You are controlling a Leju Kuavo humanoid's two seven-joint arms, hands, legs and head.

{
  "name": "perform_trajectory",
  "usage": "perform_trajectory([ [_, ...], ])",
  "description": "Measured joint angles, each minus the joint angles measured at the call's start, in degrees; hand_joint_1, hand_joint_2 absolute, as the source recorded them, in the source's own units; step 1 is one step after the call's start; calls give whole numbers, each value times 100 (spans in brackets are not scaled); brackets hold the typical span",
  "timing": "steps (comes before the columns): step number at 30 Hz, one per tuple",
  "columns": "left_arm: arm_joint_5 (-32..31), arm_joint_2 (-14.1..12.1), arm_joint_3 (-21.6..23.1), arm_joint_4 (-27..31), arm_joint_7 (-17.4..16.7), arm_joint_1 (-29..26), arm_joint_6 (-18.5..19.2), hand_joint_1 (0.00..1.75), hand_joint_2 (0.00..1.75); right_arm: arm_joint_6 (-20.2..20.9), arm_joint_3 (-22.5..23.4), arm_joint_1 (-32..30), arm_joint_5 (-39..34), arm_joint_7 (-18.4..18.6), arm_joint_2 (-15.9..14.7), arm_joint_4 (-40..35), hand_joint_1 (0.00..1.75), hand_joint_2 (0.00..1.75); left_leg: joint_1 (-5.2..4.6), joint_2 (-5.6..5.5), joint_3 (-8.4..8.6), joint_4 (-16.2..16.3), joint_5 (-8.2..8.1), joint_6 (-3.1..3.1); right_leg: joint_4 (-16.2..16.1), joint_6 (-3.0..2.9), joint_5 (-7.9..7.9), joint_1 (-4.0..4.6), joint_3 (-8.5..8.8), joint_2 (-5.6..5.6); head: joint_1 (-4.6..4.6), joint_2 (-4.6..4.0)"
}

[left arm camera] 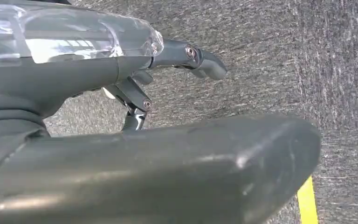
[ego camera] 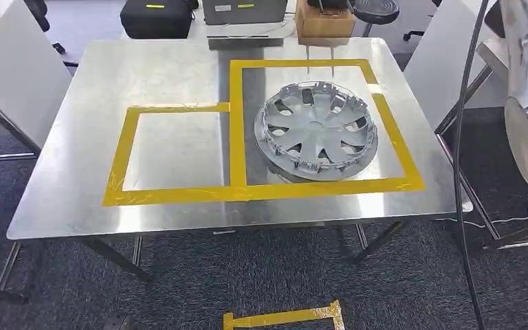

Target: Take the parts from the cabinet and place them on the table.

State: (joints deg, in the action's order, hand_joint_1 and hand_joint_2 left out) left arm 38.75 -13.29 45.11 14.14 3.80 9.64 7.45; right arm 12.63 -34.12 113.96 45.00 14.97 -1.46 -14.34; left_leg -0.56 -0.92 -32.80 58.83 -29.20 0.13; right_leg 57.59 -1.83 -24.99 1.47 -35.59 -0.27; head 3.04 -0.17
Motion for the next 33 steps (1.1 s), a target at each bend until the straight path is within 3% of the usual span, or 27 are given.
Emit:
perform_trajectory([
  [15, 0, 0, -7, 0, 0, 0, 0, 0, 0, 0, 9, 0, 0, 0, 0, 0, 0, 175, -1, 7, 0, 0, 0, 0, 1, 0, 0, -1, 0, 2, 2, 0],
  [17, -141, -2, -7, 4, 0, 4, -30, 0, 0, -260, 13, -41, 22, -164, -43, -2, 0, 175, -7, -9, 6, 0, 0, -1, -3, -2, -3, 4, -16, 3, -2, 0],
  [18, -269, -15, -7, 35, -57, 3, -74, 0, 0, -761, 37, -178, -29, -525, -162, -18, 0, 175, -3, -35, 14, 1, 0, -1, -8, -3, -4, 14, -13, 1, -29, 0],
  [20, -385, -68, -7, 208, -313, -20, -182, 0, 0, -2129, 171, -727, -339, -1985, -727, -55, 0, 175, 28, -139, 66, 3, -2, 1, -36, -5, -12, 46, 68, -36, -101, 0],
  [21, -404, -109, -7, 343, -489, -52, -268, 0, 0, -2524, 255, -979, -465, -2496, -1155, -85, 0, 175, 53, -213, 92, 2, -6, 6, -55, -16, -28, 54, 136, -78, -125, 0],
  [22, -411, -140, -9, 481, -621, -114, -339, 0, 0, -2592, 330, -1238, -512, -2665, -1455, -92, 0, 175, 63, -263, 110, 0, -6, 9, -64, -27, -39, 60, 184, -122, -100, 0],
  [24, -422, -252, -13, 722, -791, -306, -429, 0, 0, -2583, 448, -1591, -544, -2553, -1863, -96, 0, 175, 39, -269, 106, 0, -8, 11, -62, -27, -40, 28, 190, -139, 48, 0],
  [29, -463, -435, -39, 1080, -903, -363, -512, 0, 0, -2584, 627, -2053, -595, -2218, -2367, -173, 0, 175, 5, -184, 109, 0, -30, 46, -62, 80, -49, -11, 176, -80, 37, 0],
  [33, -481, -516, -42, 1285, -925, -411, -527, 0, 0, -2605, 765, -2250, -625, -2199, -2625, -258, 0, 175, 1, -138, 109, -2, -33, 51, -61, 86, -52, -14, 173, -68, 37, 0],
])
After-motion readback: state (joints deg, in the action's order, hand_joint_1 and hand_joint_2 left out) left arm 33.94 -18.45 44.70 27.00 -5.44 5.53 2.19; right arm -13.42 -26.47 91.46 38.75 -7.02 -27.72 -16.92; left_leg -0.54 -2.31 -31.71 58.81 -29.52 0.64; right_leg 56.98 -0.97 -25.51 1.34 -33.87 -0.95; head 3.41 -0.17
